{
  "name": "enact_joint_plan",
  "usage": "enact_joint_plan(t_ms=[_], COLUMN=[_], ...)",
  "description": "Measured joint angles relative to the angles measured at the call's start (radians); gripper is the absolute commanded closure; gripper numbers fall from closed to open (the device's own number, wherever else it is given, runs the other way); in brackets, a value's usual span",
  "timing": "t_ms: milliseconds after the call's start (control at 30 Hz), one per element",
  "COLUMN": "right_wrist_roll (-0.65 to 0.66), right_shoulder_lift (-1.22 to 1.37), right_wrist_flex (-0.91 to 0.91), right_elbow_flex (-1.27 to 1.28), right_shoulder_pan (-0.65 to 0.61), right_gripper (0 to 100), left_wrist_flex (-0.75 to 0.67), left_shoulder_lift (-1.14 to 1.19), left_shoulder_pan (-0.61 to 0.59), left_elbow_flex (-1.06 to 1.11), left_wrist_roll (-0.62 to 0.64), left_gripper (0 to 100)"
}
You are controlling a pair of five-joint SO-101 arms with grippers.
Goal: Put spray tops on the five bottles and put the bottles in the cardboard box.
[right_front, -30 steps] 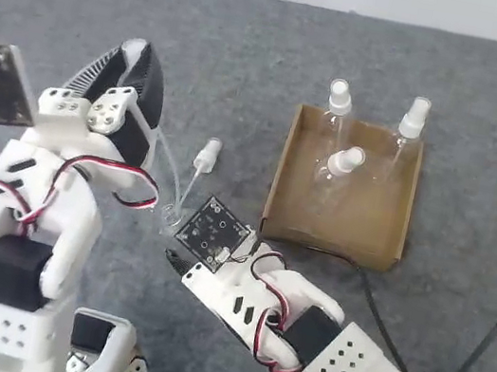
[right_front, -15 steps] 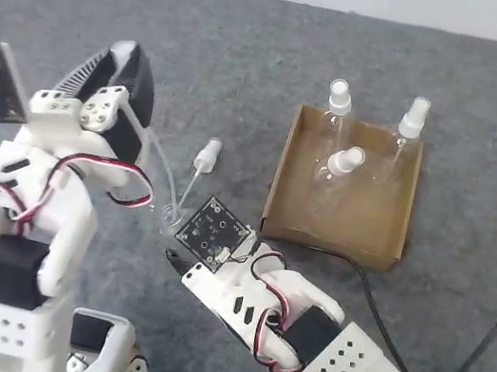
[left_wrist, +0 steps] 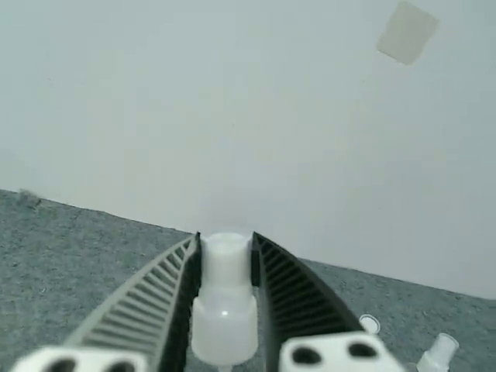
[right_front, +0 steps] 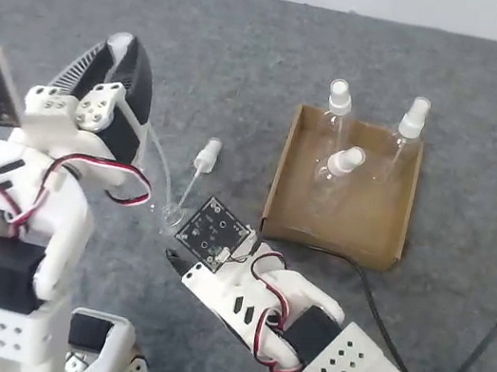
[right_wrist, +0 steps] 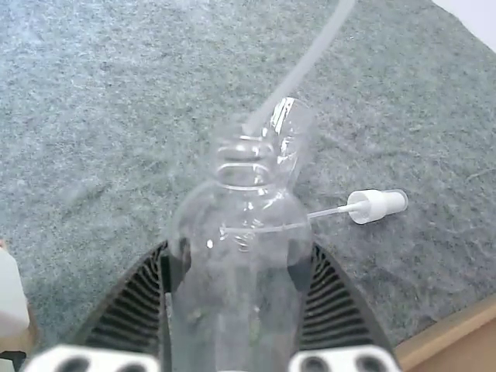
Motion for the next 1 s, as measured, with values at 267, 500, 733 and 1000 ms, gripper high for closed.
enact_joint_plan(t_ms=[267, 500, 733, 1000], right_wrist_roll=[0.0, 0.0, -0.037, -0.146], right_shoulder_lift=[0.0, 0.0, 0.0, -0.064], right_wrist_flex=[0.0, 0.0, -0.009, -0.009], right_elbow_flex=[0.0, 0.0, 0.0, 0.002], right_shoulder_pan=[0.0, 0.0, 0.002, 0.074], right_gripper=[99.3, 99.3, 99.3, 99.3], left_wrist_flex=[0.0, -0.023, 0.072, 0.169], left_shoulder_lift=[0.0, 0.0, 0.0, -0.158], left_shoulder_pan=[-0.018, -0.017, 0.058, 0.143], left_elbow_flex=[0.015, 0.08, 0.08, 0.201], left_wrist_roll=[-0.006, -0.006, -0.006, -0.098], left_gripper=[99, 99, 99, 99])
